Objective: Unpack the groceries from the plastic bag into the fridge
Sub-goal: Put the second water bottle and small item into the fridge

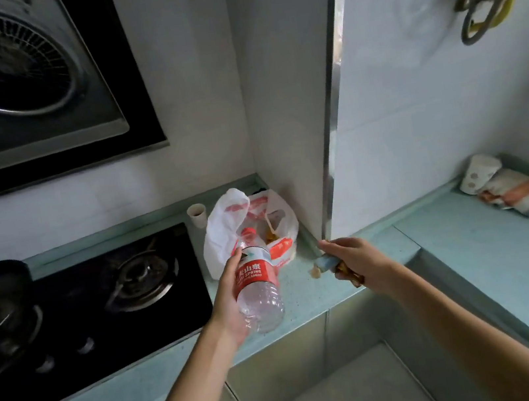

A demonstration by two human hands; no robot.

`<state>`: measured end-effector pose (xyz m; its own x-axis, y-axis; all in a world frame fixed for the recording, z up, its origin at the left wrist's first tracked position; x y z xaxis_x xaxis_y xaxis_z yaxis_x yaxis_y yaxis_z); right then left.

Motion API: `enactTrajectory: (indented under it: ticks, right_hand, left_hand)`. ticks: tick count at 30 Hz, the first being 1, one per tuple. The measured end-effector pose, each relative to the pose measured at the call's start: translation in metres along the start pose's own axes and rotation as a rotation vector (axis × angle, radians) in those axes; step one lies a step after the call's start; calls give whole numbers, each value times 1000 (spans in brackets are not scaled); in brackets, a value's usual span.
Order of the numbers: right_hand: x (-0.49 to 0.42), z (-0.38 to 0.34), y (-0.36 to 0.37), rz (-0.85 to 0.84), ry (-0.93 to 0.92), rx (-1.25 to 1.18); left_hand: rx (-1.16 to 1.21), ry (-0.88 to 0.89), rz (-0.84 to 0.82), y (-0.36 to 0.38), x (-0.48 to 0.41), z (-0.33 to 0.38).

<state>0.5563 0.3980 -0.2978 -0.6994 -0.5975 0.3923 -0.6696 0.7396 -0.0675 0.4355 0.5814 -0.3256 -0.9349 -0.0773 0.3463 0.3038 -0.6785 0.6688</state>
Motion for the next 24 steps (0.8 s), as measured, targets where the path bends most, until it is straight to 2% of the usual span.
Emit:
enactTrajectory:
  ticks: [4, 8, 15, 19, 22, 24]
  right_hand:
    - [59, 14, 7, -17, -11, -166]
    - [109, 10, 11, -68, -97, -156]
    - [197, 18, 44, -159, -186, -42]
    - [248, 48, 68, -313, -116, -54]
    - [294, 78, 99, -439, -20, -19]
    - [322, 88, 126, -520, 8, 20]
  left_hand:
    - [47, -116, -55, 23, 57, -41]
    - [9, -96, -34, 46, 107, -66]
    - [-12, 107, 162, 73, 216, -107]
    - [-33, 220, 329, 74, 291, -149]
    - [-116, 287, 477, 74, 357, -184]
    - [-196, 392, 540, 75, 403, -195]
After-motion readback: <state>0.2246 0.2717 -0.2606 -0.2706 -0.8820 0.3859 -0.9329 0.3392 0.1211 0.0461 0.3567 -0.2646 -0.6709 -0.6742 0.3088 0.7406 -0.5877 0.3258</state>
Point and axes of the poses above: each hand's wrist, its own x-axis away from the middle knuckle, its own y-axis out of the palm, z = x × y, the point moved 7 cm from there along -x, towards the middle knuckle, and after that the axes turned 7 degrees about -z, right-handed, at the moved point
